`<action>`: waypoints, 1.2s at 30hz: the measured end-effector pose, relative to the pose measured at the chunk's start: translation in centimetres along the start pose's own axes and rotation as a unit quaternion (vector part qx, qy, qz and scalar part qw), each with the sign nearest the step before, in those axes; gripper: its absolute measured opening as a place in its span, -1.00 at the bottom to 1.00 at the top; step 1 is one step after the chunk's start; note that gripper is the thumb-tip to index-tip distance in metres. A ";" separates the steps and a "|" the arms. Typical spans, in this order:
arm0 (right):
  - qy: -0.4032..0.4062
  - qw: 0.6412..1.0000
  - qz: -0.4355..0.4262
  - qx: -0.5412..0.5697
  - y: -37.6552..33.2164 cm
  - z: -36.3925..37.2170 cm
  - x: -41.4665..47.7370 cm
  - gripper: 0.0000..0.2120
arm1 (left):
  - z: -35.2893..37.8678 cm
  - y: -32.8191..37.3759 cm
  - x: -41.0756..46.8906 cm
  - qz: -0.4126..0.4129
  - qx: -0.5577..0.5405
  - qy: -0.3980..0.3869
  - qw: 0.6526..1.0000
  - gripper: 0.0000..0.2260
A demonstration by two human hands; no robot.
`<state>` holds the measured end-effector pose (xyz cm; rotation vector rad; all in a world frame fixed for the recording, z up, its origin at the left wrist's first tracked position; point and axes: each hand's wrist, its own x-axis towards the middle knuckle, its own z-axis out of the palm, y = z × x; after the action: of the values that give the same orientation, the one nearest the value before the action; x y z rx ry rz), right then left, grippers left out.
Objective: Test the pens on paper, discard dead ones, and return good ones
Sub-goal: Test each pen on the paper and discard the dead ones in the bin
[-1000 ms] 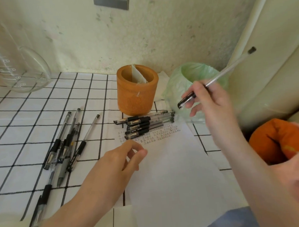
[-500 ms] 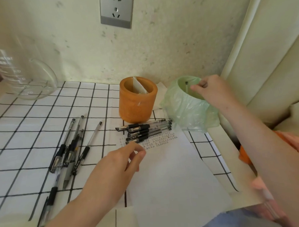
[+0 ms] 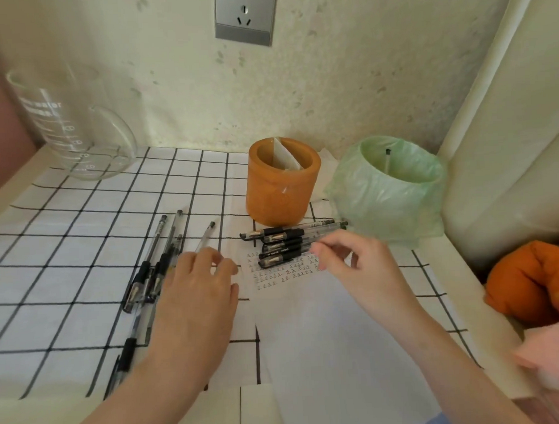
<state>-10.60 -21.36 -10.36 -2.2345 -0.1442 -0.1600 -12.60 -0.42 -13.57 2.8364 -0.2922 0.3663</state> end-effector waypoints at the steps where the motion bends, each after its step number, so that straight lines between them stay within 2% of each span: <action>1: -0.017 1.000 0.006 0.006 0.2 0.4 -0.1 -0.89 | 0.1 -0.4 -0.1 -0.011 0.028 -0.005 1.000 -0.77; 4: -0.049 0.998 0.018 0.021 0.5 1.0 -0.1 -0.89 | 0.5 -1.0 -0.3 -0.025 0.079 -0.030 0.996 -0.66; 10: -0.083 0.996 0.017 0.014 0.4 1.8 0.1 -0.89 | 1.0 -1.3 0.2 -0.034 0.071 -0.038 0.996 -0.49; 17: -0.099 0.995 0.028 0.010 0.3 1.9 -0.1 -0.90 | 0.5 -1.3 0.3 -0.064 0.010 -0.029 0.997 -0.48; 22: -0.109 0.989 0.045 0.089 -0.1 2.0 -0.1 -0.85 | -0.6 -0.4 0.6 -0.036 -0.077 0.001 0.996 -0.52; 27: -0.166 0.966 0.082 0.182 -0.7 3.0 -0.2 -0.60 | -1.4 2.0 0.1 0.036 -0.166 0.064 0.983 -0.70; 31: -0.219 0.932 0.080 0.277 -1.4 3.4 -0.4 -0.67 | -1.0 2.4 0.4 0.073 -0.254 0.083 0.961 -0.74; 33: -0.202 0.922 0.075 0.322 -1.5 3.2 -0.4 -0.74 | -0.7 2.7 0.2 0.059 -0.315 0.084 0.943 -0.74; 36: -0.147 0.911 0.086 0.375 -1.2 2.7 -0.1 -0.74 | -1.3 3.3 0.1 -0.042 -0.420 0.051 0.905 -0.82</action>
<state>-10.73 -18.48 -11.12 -1.4748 -0.1401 0.2914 -13.61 -3.17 -11.52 1.9659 -0.2288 0.2753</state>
